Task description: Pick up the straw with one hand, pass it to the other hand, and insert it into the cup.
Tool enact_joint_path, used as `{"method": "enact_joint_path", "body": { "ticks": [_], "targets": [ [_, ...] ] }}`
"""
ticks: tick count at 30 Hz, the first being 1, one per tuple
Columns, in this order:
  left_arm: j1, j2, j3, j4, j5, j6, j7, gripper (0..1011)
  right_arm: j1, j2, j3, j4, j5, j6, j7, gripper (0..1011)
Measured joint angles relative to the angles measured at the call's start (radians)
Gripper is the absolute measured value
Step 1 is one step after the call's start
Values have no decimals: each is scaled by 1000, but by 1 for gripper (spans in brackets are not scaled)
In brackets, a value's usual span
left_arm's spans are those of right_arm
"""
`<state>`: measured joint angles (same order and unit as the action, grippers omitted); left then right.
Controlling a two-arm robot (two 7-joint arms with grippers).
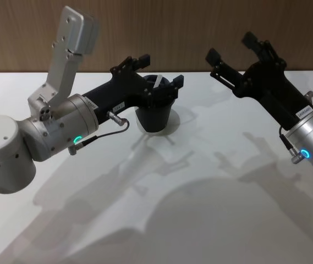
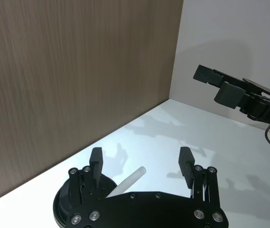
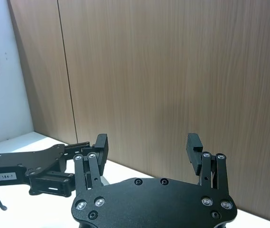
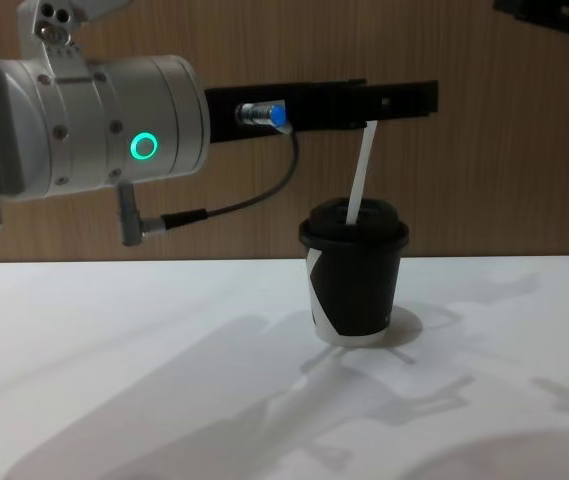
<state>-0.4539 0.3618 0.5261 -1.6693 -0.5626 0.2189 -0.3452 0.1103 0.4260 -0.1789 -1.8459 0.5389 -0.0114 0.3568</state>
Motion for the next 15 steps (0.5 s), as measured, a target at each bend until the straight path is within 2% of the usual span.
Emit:
{"method": "enact_joint_path", "body": {
  "ticks": [15],
  "targets": [
    [4,1,-2,-2,-1,1,-1,1003,3,-3,-2,-2,4,10,-5,1001]
  ]
}}
